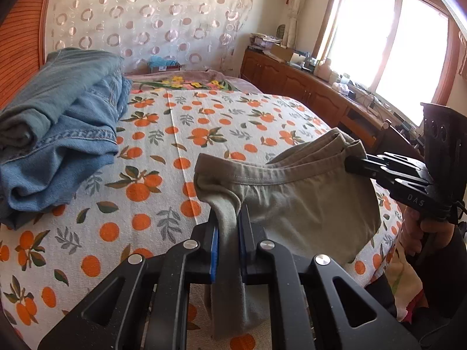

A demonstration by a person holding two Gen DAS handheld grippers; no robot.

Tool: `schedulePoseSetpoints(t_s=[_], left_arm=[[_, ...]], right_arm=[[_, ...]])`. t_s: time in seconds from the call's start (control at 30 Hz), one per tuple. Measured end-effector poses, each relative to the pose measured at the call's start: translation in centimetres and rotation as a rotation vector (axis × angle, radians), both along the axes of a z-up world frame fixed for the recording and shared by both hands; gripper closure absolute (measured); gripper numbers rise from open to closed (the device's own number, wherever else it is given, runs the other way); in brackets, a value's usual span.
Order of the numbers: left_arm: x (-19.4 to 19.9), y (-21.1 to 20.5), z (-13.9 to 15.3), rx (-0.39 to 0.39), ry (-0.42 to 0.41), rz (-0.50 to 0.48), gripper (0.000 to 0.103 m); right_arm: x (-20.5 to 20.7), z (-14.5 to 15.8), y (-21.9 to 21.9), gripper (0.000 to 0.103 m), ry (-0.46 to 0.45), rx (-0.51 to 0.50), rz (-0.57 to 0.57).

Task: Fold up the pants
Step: 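Lift the folded pants with both grippers and carry them onto the jeans stack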

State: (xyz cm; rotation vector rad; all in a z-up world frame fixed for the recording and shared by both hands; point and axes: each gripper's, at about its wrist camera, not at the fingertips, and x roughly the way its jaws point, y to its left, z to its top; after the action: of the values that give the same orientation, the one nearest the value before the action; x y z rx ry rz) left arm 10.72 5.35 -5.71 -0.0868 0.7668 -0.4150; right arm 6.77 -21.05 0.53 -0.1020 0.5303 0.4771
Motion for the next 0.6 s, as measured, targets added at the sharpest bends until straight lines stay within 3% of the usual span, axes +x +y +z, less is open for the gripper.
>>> schedulePoseSetpoints(t_s=[0.4,0.6], left_arm=[[-0.9,2.4,4.0,-0.032,-0.112,0.07,0.091],[-1.1,3.6,5.7,-0.017,-0.159,0.102,0.091]], right_arm=[[-0.5,3.6,1.7,0.088,-0.117,-0.018,0.041],[1.2,4.6,3.2,0.088,-0.14,-0.015,0.058]])
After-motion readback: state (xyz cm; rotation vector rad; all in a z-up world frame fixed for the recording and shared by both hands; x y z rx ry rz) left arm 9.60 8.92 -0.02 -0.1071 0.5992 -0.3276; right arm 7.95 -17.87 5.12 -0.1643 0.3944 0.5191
